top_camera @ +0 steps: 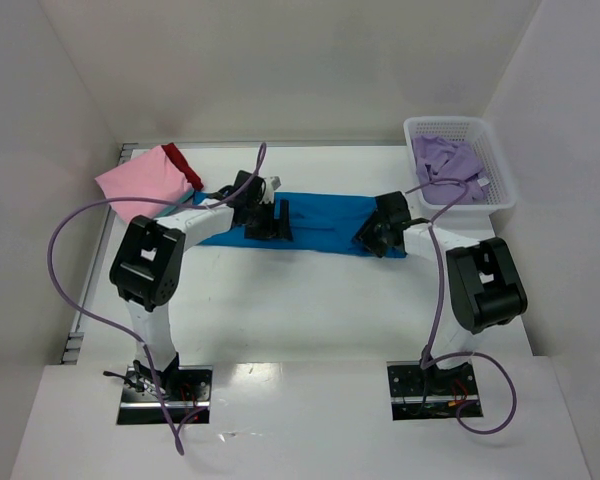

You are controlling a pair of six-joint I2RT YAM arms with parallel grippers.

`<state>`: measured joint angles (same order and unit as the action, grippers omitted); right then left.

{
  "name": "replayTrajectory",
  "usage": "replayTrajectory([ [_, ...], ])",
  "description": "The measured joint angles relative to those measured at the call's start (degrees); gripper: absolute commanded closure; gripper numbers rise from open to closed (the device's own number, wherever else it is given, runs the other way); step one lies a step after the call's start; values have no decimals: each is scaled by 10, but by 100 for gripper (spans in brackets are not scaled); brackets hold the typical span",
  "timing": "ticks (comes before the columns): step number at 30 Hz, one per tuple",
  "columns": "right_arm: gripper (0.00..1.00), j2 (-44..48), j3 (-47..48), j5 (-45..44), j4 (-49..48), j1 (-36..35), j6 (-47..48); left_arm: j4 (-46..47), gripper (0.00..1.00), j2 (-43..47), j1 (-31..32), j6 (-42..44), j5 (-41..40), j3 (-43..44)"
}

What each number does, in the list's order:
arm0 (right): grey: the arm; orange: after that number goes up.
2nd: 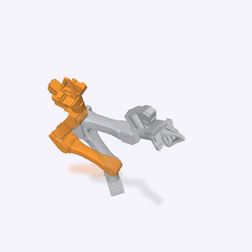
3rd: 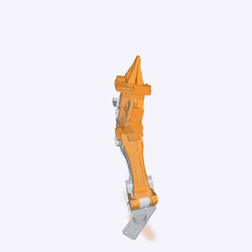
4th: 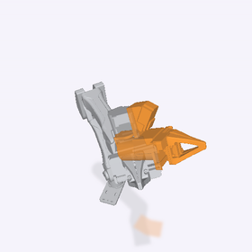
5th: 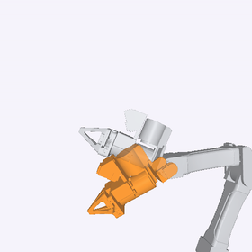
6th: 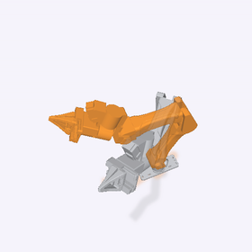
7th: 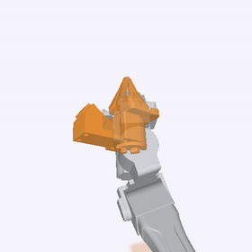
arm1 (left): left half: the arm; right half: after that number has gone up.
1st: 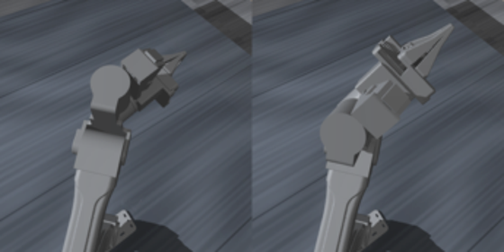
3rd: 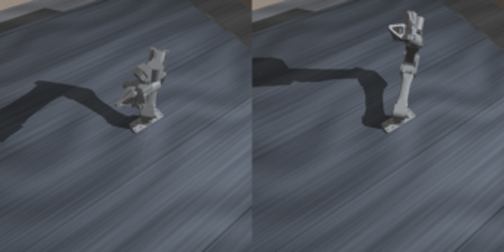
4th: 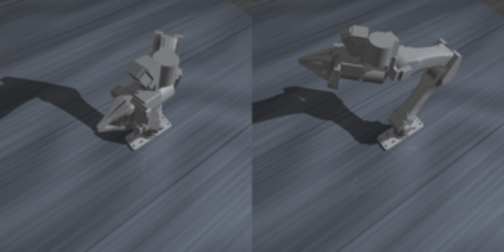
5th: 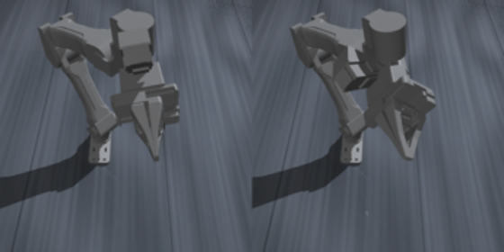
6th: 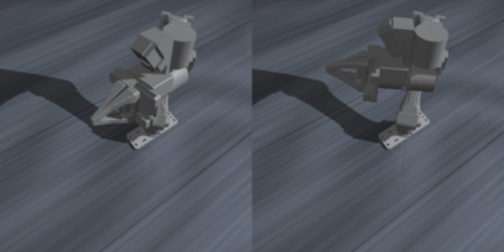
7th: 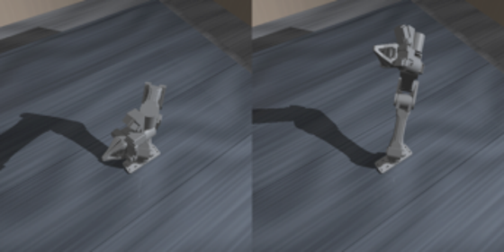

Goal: Fold and stack the t-shirts
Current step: Fold the other side of the tshirt into a rectangle

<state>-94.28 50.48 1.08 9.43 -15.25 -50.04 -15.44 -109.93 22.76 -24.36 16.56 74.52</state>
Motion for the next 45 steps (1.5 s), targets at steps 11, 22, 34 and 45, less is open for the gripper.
replayTrajectory([
  [11, 55, -16, 10, 2, -9, 0, 0, 6, 12, -17, 0, -15, -31, 16],
  [22, 64, -16, 21, 0, -9, 0, 0, 5, 12, -17, 0, -15, -42, 36],
  [34, 77, -16, 21, -2, -9, 0, 0, 6, 12, -31, 0, -15, -47, 37],
  [45, 90, -16, 38, -14, -8, 0, 0, 5, 11, -47, 3, -15, -54, 36],
])
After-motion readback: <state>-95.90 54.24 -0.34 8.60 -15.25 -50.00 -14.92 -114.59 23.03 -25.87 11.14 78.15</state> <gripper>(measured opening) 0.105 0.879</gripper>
